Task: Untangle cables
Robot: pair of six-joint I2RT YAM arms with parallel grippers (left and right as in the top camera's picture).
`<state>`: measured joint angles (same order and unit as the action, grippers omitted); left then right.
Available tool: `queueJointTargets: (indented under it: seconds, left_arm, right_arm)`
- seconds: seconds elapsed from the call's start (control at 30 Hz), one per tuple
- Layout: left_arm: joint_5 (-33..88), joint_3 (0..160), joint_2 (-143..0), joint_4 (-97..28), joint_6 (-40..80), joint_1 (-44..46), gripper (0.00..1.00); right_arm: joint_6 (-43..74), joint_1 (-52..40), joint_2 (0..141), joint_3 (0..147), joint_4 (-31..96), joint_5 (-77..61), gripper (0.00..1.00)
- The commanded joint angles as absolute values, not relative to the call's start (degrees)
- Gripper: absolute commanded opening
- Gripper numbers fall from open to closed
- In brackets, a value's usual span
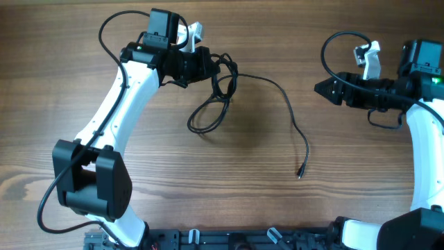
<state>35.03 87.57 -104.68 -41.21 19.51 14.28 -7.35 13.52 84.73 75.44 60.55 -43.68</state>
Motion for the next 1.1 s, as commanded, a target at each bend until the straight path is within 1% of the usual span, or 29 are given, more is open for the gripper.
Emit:
queueJointTargets:
  seconds: [0.0,0.13,0.3,0.33,0.43,0.5,0.57,0.67,0.87,0.97,1.07]
  left_arm:
    - [36.2,88.1,-103.9,-40.9,17.9,14.1,0.04]
    - [36.2,88.1,-103.9,-41.0,17.9,14.5,0.04]
    - [36.9,88.1,-103.9,-40.1,17.9,15.7,0.04]
    - [38.9,88.1,-103.9,-39.0,17.9,15.9,0.04]
    - [53.4,88.1,-103.9,-30.8,16.5,15.9,0.04]
    - [59.8,88.1,-103.9,-26.7,17.0,15.9,0.04]
    - [68.1,88.1,-103.9,-20.6,20.3,15.9,0.04]
    - [73.6,88.1,-103.9,-16.1,27.4,15.9,0.04]
    - [74.6,88.1,-103.9,-16.1,29.5,16.0,0.04]
    - [74.5,88.1,-103.9,-16.4,30.5,16.8,0.04]
    - [74.5,88.1,-103.9,-16.5,30.5,18.0,0.04]
  right_arm:
    - [-6.3,13.3,83.9,76.1,60.5,-43.4,0.74]
    - [-5.7,12.0,83.9,76.1,59.4,-45.1,0.74]
    - [-2.8,6.1,83.9,76.1,55.6,-45.0,0.74]
    - [-2.3,5.0,83.9,76.1,54.3,-45.1,0.74]
    - [0.9,2.4,83.9,76.1,50.1,-45.6,0.75]
    - [1.9,1.9,83.9,76.1,48.1,-46.9,0.75]
    - [3.4,1.4,83.9,76.1,44.4,-50.0,0.75]
    - [6.0,0.3,83.9,76.1,40.2,-50.2,0.74]
    - [13.2,-0.1,83.9,76.1,33.0,-50.1,0.66]
    - [14.4,-0.2,83.9,76.1,30.7,-50.0,0.62]
    - [15.0,-0.2,83.9,76.1,30.7,-50.0,0.6]
